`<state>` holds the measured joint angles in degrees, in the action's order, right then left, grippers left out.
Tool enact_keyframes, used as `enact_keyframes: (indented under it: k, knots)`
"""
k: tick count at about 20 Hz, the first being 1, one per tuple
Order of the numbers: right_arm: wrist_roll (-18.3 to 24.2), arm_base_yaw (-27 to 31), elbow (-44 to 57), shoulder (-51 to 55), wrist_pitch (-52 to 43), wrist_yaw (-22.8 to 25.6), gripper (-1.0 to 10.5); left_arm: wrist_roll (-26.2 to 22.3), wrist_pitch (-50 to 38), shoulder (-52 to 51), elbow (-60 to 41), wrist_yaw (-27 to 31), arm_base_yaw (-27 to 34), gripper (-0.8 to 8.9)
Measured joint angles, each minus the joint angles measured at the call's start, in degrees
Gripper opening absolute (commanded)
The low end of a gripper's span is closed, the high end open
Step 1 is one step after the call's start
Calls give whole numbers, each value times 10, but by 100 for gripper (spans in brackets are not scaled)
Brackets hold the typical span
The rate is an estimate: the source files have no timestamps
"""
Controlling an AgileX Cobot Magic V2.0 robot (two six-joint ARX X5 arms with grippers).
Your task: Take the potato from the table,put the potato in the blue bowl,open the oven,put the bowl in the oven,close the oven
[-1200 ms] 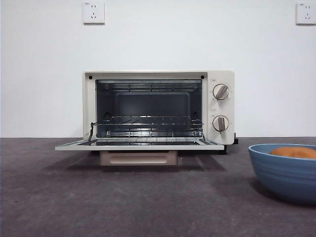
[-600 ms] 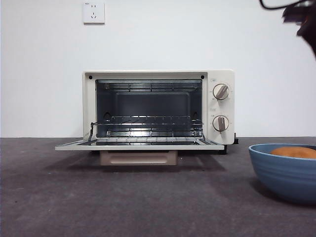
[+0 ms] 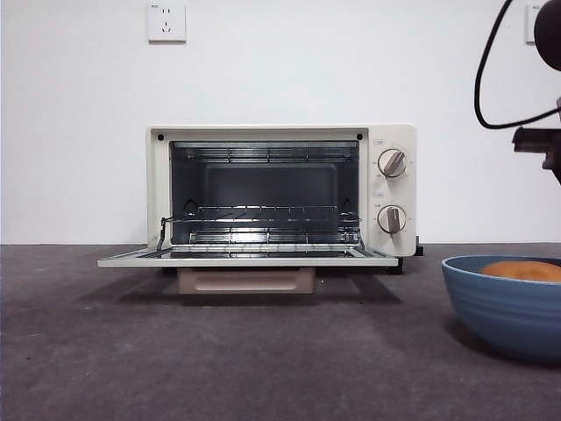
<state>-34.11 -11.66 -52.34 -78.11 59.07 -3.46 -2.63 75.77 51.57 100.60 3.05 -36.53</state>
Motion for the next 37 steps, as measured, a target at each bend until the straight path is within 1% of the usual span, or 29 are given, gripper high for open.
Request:
enact_keyframes:
  k: [3,4,5,6,15,17,19,20,21,22,24,28,31,34,37]
  knots:
    - [-1,13,1,-33,-9,-2,298,0,0,0,0,0,0,-5]
    - [-1,15,2,-42,-11,-6,182,0,0,-1,0,0,0,-5]
    - [0,14,2,-47,-11,-5,19,0,0,-1,0,0,0,-5]
    - [0,13,3,-47,-12,3,-7,0,0,-1,0,0,0,-5]
    - [-3,12,3,-43,-21,-1,-12,0,0,-1,0,0,0,-5]
    - [-11,12,2,-43,-21,-14,-12,0,0,-1,0,0,0,-6]
    - [-27,12,-8,-43,-19,-52,-12,0,0,-1,0,0,0,-6]
    - [-35,9,-26,-43,-9,-67,-12,0,0,-1,0,0,0,-6]
    - [-39,-1,-55,-43,10,-67,-12,-1,0,0,0,0,0,-5]
    - [-43,-14,-90,-43,33,-57,-12,-4,0,0,0,0,0,-6]
    - [-64,-45,-165,-43,61,-19,-12,-10,0,0,0,0,0,-6]
    - [-122,-79,-290,-67,74,-30,-12,-20,0,1,0,0,0,-5]
    - [-139,-114,-382,-148,115,-21,-12,-23,0,6,0,0,0,-6]
    - [-149,-149,-481,-239,122,-23,-12,-24,0,11,0,0,0,-5]
    - [-163,-158,-584,-320,160,-25,-12,-24,0,11,0,0,0,-5]
